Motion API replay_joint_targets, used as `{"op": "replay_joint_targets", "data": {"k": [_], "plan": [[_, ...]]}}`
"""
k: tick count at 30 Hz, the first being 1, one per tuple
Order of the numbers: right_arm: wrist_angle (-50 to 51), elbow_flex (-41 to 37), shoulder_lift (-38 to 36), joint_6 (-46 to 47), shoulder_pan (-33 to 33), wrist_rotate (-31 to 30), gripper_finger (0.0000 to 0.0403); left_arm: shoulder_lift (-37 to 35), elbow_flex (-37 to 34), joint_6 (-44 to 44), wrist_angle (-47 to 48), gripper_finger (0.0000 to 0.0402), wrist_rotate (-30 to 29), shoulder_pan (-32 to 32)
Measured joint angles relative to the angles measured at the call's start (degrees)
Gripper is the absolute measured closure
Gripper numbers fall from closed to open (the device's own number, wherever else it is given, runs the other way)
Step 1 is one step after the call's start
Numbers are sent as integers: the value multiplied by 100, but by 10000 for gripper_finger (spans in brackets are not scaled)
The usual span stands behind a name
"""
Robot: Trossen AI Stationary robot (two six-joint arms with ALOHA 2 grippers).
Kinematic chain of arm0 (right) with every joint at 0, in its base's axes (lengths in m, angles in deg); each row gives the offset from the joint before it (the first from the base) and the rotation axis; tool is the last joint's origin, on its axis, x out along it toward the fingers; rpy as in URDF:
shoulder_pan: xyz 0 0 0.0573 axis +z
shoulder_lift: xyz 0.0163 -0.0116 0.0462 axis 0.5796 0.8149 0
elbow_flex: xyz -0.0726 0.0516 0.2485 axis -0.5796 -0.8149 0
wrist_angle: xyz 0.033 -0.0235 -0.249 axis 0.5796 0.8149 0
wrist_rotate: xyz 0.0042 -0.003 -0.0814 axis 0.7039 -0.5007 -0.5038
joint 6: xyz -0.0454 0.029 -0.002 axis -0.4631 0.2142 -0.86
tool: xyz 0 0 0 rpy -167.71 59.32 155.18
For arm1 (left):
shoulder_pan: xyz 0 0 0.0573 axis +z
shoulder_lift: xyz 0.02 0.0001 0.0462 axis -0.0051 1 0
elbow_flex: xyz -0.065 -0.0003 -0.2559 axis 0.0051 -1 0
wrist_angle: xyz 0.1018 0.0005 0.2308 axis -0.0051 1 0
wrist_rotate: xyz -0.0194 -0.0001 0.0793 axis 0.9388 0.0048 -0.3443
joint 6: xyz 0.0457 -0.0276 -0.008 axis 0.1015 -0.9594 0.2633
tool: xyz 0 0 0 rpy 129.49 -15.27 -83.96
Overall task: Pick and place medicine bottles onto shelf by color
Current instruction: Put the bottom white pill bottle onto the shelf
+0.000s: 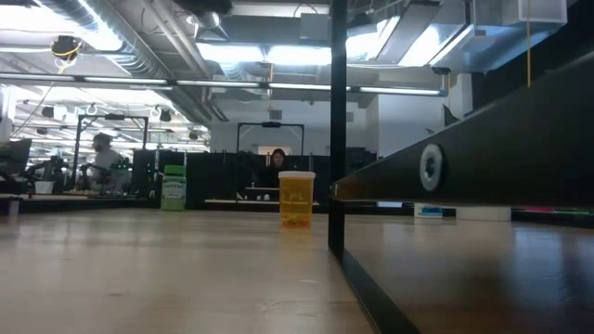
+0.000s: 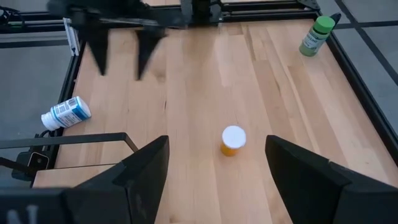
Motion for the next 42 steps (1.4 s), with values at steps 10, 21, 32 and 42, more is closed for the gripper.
{"op": "replay_joint_targets", "data": {"k": [10, 21, 32, 42], "plan": [[-30, 0, 0, 0, 1, 0, 135, 157, 2, 108, -190, 132, -48, -939], [-52, 0, 0, 0, -1, -1, 135, 968, 4, 149, -648, 134, 200, -1428], [-52, 0, 0, 0, -1, -1, 135, 1661, -1, -142, -1191, 134, 347, -1803], [-52, 0, -2, 0, 1, -1, 135, 2008, -1, -87, -1214, 134, 307, -1776]]}}
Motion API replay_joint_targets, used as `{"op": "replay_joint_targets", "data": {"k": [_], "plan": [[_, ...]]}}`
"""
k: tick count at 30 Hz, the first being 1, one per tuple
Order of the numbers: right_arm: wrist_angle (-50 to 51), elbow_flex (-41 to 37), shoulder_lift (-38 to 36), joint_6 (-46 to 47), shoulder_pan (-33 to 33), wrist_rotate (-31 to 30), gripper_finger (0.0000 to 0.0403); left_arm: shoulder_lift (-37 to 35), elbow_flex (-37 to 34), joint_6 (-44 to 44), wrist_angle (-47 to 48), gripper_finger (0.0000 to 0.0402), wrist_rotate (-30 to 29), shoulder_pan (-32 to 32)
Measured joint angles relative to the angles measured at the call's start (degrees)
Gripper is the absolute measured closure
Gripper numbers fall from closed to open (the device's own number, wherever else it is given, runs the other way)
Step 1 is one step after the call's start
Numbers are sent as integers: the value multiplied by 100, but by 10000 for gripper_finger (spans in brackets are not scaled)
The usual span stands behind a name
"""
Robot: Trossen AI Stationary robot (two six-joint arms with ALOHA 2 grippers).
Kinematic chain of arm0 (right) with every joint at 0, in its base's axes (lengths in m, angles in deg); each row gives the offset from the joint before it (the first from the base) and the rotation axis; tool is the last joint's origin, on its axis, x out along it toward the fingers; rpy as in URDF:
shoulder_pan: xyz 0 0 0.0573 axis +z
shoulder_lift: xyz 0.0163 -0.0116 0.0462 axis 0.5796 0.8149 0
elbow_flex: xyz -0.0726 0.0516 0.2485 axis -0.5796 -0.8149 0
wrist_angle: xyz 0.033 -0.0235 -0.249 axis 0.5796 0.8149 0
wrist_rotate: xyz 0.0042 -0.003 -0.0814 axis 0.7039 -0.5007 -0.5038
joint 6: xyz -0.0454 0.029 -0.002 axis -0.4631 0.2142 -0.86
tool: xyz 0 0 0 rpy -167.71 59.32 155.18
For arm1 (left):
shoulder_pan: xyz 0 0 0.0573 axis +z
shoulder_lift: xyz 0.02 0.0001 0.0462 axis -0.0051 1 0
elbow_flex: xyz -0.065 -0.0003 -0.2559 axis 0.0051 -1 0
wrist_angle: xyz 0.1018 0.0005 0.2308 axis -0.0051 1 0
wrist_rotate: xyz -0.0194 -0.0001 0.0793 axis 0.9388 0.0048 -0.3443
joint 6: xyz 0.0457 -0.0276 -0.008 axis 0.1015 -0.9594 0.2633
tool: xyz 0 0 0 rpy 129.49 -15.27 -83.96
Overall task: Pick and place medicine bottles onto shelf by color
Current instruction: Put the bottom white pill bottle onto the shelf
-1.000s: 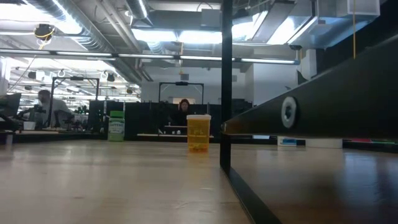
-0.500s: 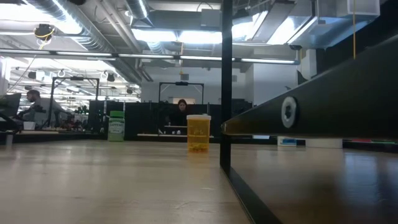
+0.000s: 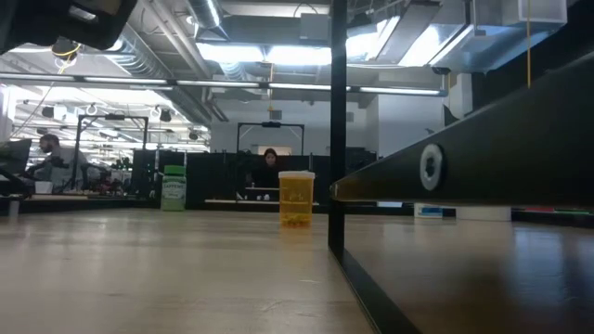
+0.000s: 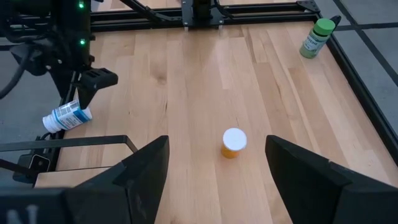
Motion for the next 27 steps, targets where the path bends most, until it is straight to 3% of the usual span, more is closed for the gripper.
{"op": "replay_joint_targets", "data": {"k": [23, 27], "plan": [[31, 0, 0, 2, 2, 53, 135, 48, 0, 1346, -135, 134, 116, -103], [42, 0, -2, -356, 0, 494, 135, 48, 0, 1342, -137, 134, 111, -61]]}}
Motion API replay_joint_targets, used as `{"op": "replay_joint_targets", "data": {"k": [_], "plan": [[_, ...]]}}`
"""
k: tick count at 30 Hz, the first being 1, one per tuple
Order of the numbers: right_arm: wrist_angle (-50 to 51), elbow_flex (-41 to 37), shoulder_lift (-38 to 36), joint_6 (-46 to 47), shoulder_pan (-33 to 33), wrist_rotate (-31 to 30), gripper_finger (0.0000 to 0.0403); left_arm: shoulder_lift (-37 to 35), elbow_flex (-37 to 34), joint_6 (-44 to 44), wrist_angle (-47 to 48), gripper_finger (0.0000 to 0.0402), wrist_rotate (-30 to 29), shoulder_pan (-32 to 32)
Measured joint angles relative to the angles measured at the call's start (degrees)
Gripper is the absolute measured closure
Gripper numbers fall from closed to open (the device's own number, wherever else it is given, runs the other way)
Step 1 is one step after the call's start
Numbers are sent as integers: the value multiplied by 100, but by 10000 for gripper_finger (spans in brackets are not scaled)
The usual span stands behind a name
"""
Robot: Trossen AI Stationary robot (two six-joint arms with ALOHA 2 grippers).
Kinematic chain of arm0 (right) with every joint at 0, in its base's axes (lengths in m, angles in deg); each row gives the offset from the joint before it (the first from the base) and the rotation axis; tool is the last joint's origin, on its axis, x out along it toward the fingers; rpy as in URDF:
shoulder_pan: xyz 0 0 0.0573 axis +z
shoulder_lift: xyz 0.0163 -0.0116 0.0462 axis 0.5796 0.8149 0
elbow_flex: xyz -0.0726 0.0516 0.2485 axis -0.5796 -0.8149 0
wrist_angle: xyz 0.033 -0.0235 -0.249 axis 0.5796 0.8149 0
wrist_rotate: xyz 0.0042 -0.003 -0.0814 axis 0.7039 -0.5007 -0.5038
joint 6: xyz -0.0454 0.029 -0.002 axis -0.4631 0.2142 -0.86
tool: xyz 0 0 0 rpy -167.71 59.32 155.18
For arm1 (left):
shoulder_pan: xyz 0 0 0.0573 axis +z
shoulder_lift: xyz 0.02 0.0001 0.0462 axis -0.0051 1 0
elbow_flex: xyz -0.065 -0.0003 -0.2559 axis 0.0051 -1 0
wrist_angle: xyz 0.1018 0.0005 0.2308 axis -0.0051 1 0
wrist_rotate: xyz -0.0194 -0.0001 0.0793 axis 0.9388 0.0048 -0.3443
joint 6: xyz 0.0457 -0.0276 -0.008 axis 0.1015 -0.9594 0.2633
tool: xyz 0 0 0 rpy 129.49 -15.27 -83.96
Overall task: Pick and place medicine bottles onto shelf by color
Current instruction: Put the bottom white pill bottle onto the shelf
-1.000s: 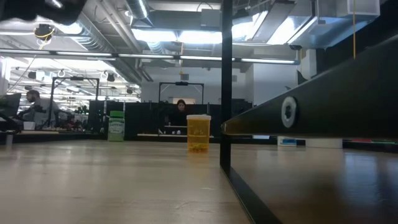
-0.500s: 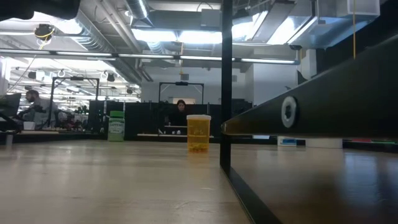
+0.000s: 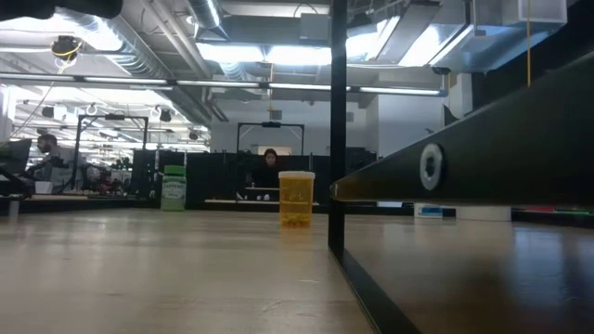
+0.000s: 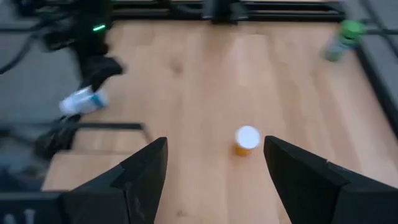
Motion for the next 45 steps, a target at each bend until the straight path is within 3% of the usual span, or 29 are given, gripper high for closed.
{"op": "replay_joint_targets", "data": {"k": [7, 45], "plan": [[-45, 0, 0, -568, 2, 1198, 135, 0, 0, -29, 0, 134, -2, 0], [-44, 0, 0, -545, 2, 1198, 135, 366, 1, 245, -87, 134, 213, 191]]}}
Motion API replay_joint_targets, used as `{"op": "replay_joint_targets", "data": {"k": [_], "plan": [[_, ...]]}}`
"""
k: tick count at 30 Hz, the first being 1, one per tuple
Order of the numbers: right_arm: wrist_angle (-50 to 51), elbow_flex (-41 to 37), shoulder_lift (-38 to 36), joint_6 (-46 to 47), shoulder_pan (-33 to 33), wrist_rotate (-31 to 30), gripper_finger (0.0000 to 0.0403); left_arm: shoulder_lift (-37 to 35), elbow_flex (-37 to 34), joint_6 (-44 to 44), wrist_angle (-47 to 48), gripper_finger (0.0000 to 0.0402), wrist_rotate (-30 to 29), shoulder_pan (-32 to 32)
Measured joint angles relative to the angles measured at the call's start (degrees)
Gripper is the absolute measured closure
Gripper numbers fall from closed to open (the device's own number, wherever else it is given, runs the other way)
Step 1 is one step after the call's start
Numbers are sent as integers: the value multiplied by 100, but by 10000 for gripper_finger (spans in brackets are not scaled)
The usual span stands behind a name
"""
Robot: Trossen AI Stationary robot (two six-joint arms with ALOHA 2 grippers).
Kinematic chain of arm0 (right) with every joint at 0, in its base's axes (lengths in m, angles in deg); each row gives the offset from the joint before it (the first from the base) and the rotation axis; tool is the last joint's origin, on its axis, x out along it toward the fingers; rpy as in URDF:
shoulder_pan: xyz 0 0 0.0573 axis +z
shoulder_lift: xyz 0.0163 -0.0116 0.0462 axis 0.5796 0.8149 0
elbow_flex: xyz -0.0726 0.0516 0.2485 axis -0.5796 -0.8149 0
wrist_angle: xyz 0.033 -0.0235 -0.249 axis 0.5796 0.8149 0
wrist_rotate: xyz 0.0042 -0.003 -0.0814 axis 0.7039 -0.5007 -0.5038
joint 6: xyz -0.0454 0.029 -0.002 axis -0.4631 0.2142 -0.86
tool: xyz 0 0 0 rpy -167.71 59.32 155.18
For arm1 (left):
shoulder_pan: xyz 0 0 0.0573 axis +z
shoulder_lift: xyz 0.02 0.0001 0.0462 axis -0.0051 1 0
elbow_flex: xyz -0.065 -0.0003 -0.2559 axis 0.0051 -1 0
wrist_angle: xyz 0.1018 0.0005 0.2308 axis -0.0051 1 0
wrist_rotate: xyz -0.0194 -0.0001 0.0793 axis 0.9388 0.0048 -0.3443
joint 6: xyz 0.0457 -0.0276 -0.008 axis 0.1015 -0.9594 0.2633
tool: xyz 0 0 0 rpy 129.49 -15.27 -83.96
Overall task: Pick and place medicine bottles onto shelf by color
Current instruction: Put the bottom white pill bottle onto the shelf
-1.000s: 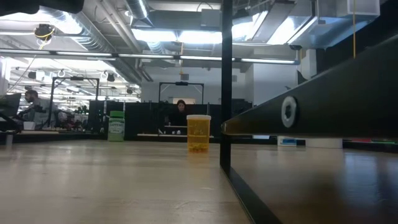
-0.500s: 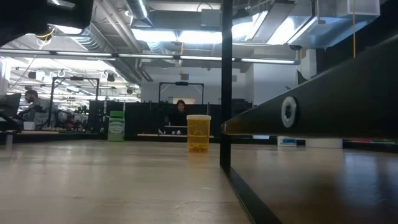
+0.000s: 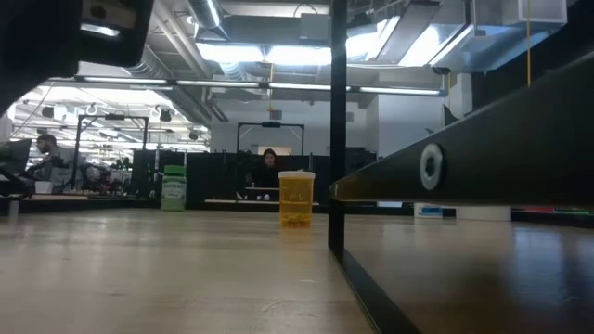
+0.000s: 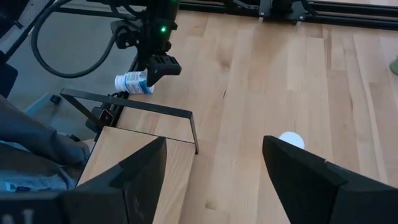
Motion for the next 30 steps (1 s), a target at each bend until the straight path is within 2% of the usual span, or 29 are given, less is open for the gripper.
{"op": "replay_joint_targets", "data": {"k": [18, 30], "plan": [[0, 0, 0, 1, -2, 0, 135, 54, -1, 27, -82, 134, 319, -5], [0, 0, 0, 8, -2, 0, 135, 184, 0, -304, -100, 134, 470, 69]]}}
